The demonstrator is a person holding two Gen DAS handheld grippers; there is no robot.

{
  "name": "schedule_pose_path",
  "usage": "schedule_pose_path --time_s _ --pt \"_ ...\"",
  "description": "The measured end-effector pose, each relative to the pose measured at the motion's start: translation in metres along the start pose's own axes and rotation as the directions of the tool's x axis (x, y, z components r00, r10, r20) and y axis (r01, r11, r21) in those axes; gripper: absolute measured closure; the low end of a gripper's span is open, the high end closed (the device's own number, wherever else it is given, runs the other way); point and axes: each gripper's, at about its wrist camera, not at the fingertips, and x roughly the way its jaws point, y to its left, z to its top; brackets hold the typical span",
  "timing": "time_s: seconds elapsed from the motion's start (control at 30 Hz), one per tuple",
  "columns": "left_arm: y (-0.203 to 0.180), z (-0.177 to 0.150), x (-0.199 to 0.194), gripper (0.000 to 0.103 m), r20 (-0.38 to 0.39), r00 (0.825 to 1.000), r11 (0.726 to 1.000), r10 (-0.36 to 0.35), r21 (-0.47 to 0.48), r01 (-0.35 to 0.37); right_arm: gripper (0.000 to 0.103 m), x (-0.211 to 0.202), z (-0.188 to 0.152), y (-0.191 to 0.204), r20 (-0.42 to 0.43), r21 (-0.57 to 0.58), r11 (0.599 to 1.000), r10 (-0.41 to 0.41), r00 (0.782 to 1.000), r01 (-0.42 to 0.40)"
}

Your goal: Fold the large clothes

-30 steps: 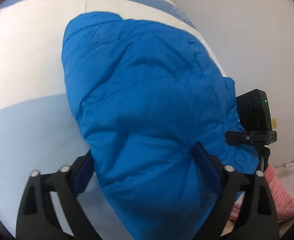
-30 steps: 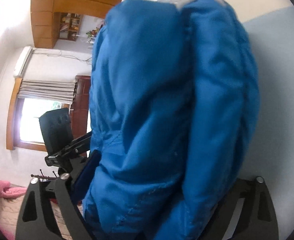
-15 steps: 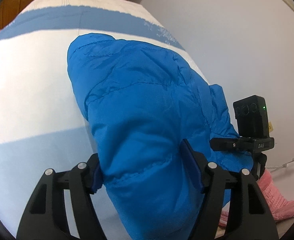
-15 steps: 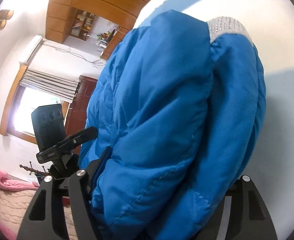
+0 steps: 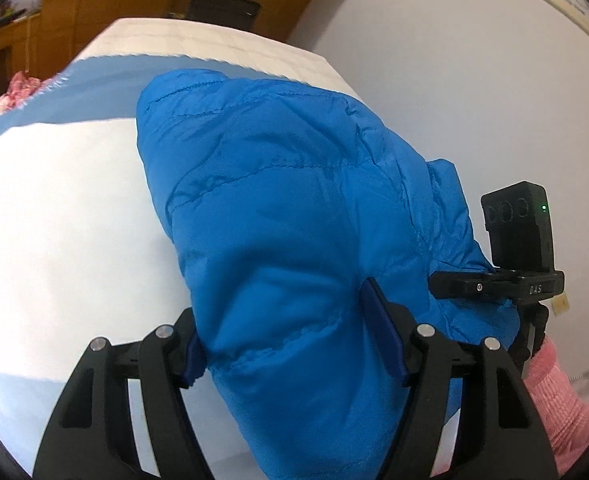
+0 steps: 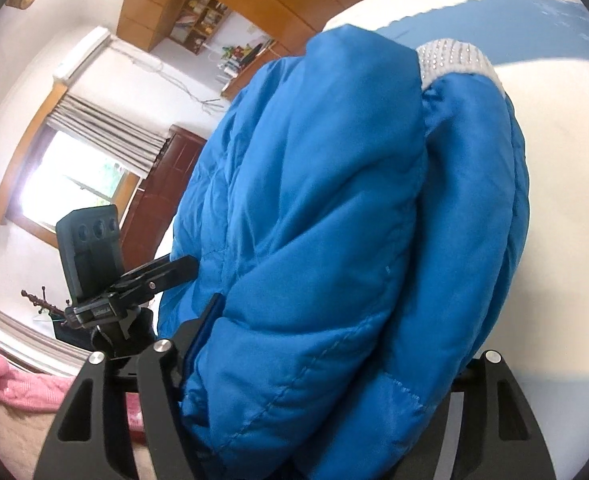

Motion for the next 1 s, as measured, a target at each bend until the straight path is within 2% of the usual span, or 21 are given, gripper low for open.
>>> schedule_pose_path --time_s 0.2,0.33,0.4,0.47,0.6,0.63,0.83,1.0 --pt "0.044 0.022 0.014 0.036 0.029 0.998 0.997 0.051 -0.063 -0.049 0.033 0.046 0.045 -0.007 -0.041 -0.012 1.0 0.003 0.999 -0.004" --pt "0.084 0.017 0.036 0.034 -0.017 0.998 0.991 0.063 -0.114 -0.065 0.033 0.084 0.052 -0.023 -0.098 0.038 0.999 -0.022 0.995 0.025" --pt "0.101 0.011 0.053 0.028 -0.048 0.996 0.987 0.07 -0.141 -0.076 0.029 0.099 0.046 -0.034 -0.117 0.07 0.997 -0.036 0.993 0.044" --pt "0.106 0.008 0.055 0.025 -0.029 0.998 0.989 0.056 -0.136 -0.059 0.029 0.099 0.043 -0.034 -0.102 0.091 0.995 -0.018 0.995 0.027" --pt "0.114 0.021 0.057 0.024 -0.037 0.996 0.989 0.085 -0.119 -0.089 0.024 0.088 0.034 -0.03 -0.104 0.102 0.993 -0.042 0.994 0.052" --pt "0.111 0.019 0.053 0.024 -0.041 0.994 0.989 0.101 -0.104 -0.105 0.024 0.084 0.048 -0.03 -0.101 0.102 0.993 -0.05 0.994 0.061" --pt "0.092 0.007 0.019 0.021 -0.03 0.988 0.986 0.15 -0.065 -0.152 0.02 0.038 0.014 -0.01 -0.067 0.049 0.988 -0.143 0.987 0.147" --pt "0.084 -0.023 0.0 0.02 -0.03 0.983 0.982 0.182 -0.046 -0.184 0.02 0.014 -0.019 0.008 -0.032 0.031 0.975 -0.217 0.976 0.218"
